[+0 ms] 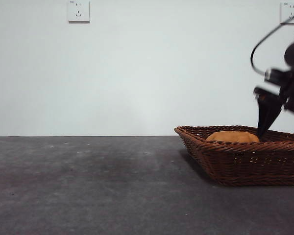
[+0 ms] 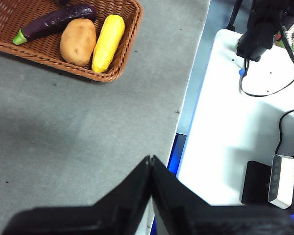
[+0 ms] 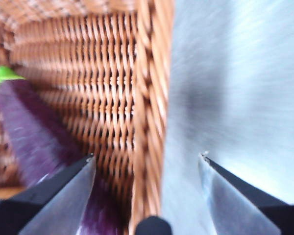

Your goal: Help me put the vegetables on the table into the basket

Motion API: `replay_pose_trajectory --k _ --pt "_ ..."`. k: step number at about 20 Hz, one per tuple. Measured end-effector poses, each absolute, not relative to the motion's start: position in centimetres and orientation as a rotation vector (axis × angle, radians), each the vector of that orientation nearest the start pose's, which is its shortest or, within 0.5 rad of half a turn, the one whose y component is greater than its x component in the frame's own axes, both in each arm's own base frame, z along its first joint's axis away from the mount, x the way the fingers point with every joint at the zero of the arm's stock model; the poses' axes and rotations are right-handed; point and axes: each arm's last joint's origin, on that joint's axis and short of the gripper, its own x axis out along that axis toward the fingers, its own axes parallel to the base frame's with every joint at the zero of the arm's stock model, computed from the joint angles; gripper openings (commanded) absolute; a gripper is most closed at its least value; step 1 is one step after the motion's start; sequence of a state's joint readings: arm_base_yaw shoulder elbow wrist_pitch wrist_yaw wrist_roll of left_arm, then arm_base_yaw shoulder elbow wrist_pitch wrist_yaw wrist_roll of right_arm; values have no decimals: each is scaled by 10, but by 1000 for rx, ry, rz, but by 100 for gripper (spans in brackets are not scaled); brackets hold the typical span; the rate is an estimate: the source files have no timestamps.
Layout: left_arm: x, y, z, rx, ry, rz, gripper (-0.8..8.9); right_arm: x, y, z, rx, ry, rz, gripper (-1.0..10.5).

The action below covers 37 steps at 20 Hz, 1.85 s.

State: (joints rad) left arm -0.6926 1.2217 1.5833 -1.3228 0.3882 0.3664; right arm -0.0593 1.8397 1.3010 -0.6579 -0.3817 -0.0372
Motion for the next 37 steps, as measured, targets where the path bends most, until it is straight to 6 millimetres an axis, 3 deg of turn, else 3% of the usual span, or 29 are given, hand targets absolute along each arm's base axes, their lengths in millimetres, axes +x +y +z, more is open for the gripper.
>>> replay_pose_trajectory --k 3,7,12,17,19,24,33,37 --pt "141 -131 417 456 805 -1169 -7 337 -25 278 205 1016 281 351" --pt "141 -131 417 456 805 -1169 -7 263 -9 346 226 952 404 344" --pt "141 -131 417 457 804 -1170 -7 189 8 375 192 1011 471 325" --pt "141 -131 417 458 803 -1170 -7 138 12 394 139 930 500 -20" --pt "141 -131 417 458 803 -1170 -7 120 12 400 116 873 493 -12" --pt "141 -131 417 458 803 -1170 -5 103 12 405 93 817 485 -12" --pt "141 -131 417 458 803 -1171 -4 106 12 405 94 826 481 2" --pt "141 -131 417 458 803 -1170 -4 117 11 401 93 864 460 2"
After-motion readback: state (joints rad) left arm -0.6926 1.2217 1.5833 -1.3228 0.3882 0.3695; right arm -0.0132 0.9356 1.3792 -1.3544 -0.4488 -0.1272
